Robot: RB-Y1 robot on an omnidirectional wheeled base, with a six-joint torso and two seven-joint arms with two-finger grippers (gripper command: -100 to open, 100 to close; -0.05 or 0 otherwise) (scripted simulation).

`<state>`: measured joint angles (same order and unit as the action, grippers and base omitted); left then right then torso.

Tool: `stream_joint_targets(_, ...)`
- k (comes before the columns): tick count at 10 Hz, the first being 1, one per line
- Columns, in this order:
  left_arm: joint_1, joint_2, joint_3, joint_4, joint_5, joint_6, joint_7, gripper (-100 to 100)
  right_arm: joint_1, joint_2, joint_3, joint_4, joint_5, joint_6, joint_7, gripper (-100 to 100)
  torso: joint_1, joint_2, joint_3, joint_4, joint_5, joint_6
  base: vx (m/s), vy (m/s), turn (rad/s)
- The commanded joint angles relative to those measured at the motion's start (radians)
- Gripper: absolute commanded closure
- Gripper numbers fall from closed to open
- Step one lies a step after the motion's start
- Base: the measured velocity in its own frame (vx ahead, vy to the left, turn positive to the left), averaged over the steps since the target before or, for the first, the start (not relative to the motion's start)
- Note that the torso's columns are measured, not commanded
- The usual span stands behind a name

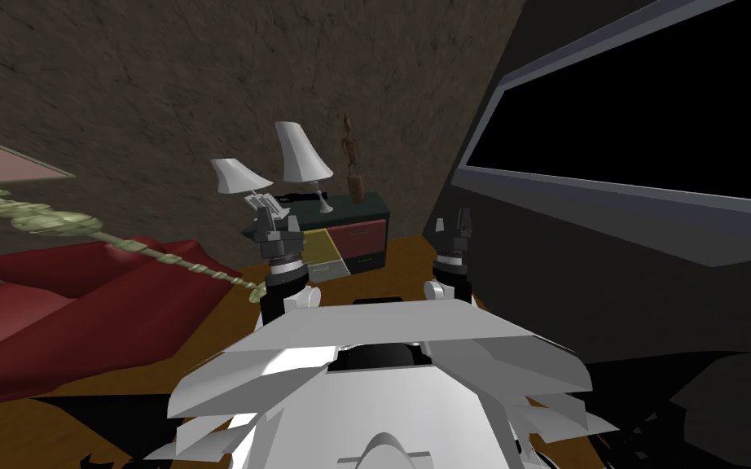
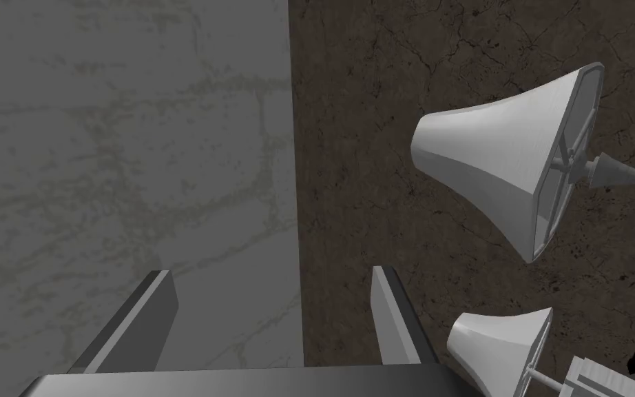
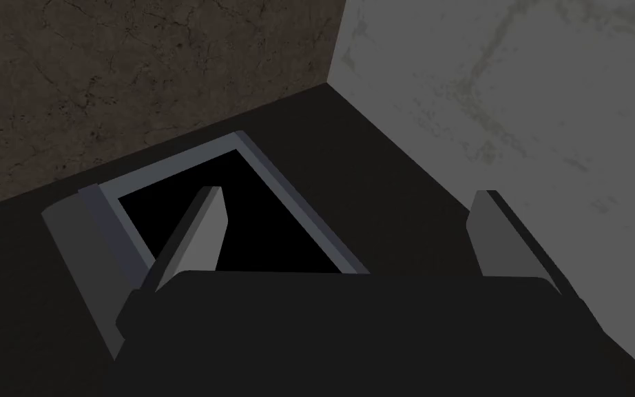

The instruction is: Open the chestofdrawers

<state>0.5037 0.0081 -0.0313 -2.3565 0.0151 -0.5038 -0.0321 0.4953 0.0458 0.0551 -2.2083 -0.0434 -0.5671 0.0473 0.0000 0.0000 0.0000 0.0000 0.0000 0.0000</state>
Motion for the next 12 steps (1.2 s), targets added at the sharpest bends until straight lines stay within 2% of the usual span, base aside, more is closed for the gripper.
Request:
stream_joint_targets(1, 0.000, 0.000, 0.000, 0.000, 0.000, 0.000, 0.000, 0, 0.000, 0.000, 0.000, 0.000, 0.000, 0.000, 0.000, 0, 0.000, 0.040, -0.082, 0.041, 0.000, 0.000, 0.000, 0.000, 0.000)
stream_joint_targets(9, 0.000, 0.000, 0.000, 0.000, 0.000, 0.000, 0.000, 0, 0.000, 0.000, 0.000, 0.000, 0.000, 0.000, 0.000, 0, 0.000, 0.618, -1.234, 0.617, 0.000, 0.000, 0.000, 0.000, 0.000)
stream_joint_targets(10, -0.002, 0.035, 0.001, 0.009, 0.000, 0.002, 0.000, -100, 0.000, 0.000, 0.000, 0.000, 0.000, 0.000, 0.000, 0, 0.000, 0.691, -1.382, 0.691, 0.000, 0.000, 0.014, -0.005, 0.001)
stream_joint_targets(12, -0.008, 0.079, 0.002, 0.028, -0.001, 0.006, -0.001, -100, 0.000, 0.000, 0.000, 0.000, 0.000, 0.000, 0.000, 0, 0.000, 0.734, -1.471, 0.734, 0.000, 0.000, 0.023, -0.013, 0.001)
